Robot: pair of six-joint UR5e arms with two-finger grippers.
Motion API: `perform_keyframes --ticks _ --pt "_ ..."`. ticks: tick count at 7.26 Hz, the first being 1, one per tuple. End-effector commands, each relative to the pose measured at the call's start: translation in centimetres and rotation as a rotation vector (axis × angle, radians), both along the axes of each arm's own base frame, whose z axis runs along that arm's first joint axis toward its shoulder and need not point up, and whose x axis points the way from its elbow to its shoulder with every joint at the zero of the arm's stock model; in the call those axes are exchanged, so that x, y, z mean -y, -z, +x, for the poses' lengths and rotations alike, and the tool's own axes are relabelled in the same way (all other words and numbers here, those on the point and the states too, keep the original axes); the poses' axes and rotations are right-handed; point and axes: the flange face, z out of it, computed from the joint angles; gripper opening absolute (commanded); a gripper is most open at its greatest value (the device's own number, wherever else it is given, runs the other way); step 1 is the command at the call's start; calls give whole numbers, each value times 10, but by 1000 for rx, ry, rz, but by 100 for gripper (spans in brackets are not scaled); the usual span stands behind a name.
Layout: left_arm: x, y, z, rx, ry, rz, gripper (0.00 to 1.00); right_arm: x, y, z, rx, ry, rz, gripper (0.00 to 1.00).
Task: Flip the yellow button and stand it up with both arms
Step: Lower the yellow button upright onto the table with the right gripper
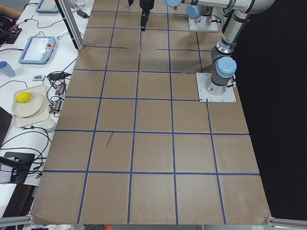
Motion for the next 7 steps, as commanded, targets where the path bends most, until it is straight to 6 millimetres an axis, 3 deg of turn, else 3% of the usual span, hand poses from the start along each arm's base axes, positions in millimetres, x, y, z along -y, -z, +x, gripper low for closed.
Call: perform_keyframes --ticks 1,3,4,5,6,7 --pt "-1 0 0 -1 -1 -1 100 -8 10 2 39 -6 66 31" --pt "1 1 0 3 -1 -4 100 -6 10 0 27 -4 55 42" --pt "0 2 0 5 -3 4 100 -4 11 -1 26 -1 57 55" --pt "-1 0 0 2 -3 -1 100 -5 12 -3 15 7 72 81" --pt "1 0 0 0 -3 -8 100 -8 14 -6 -7 2 103 100" --pt "1 -1 0 3 -3 -11 100 -8 7 -9 -30 7 113 100"
